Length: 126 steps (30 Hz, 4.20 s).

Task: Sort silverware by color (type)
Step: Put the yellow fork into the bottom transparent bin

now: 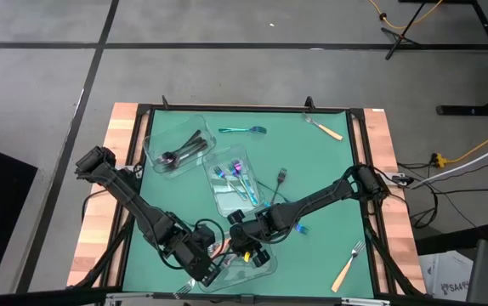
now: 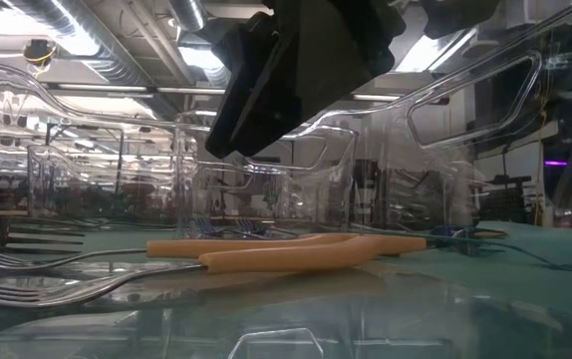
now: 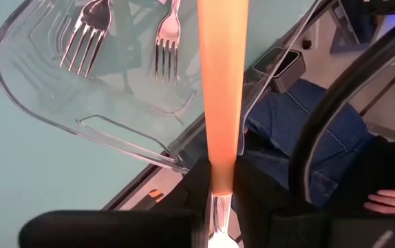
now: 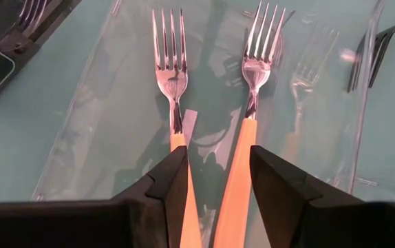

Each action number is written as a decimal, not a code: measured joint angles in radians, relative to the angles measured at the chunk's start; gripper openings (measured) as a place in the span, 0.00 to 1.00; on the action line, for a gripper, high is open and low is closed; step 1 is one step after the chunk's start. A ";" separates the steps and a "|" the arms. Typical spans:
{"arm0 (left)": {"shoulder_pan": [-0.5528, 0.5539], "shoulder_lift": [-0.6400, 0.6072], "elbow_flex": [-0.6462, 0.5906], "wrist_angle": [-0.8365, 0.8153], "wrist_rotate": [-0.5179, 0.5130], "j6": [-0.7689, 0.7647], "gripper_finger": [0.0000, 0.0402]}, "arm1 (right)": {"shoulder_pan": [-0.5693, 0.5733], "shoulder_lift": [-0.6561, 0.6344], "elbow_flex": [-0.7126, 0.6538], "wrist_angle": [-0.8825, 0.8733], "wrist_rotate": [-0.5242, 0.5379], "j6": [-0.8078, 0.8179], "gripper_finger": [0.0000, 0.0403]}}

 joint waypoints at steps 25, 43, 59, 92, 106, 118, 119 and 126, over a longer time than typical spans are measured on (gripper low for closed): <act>0.013 0.000 0.000 0.082 -0.076 0.056 0.09 | 0.001 -0.227 0.000 -0.197 -0.150 -0.082 0.36; 0.151 0.043 0.000 0.201 -0.099 0.348 0.09 | 0.001 -0.493 0.000 -0.496 -0.147 -0.107 0.36; 0.183 0.205 0.000 0.231 -0.084 0.541 0.09 | 0.001 -0.730 0.000 -0.692 -0.112 -0.028 0.36; 0.182 0.271 0.000 0.228 -0.104 0.629 0.09 | 0.000 -0.884 -0.179 -0.659 0.072 -0.014 0.36; 0.181 0.271 0.000 0.229 -0.094 0.603 0.22 | 0.000 -0.883 -0.179 -0.660 0.072 -0.015 0.36; 0.171 0.231 0.000 0.244 -0.077 0.609 0.23 | -0.032 -0.883 -0.179 -0.657 0.284 0.003 0.36; 0.167 0.220 0.000 0.247 -0.077 0.611 0.23 | -0.051 -0.883 -0.179 -0.657 0.289 0.004 0.36; 0.162 0.110 0.000 0.246 -0.091 0.713 0.23 | -0.287 -0.883 -0.179 -0.666 0.278 -0.027 0.36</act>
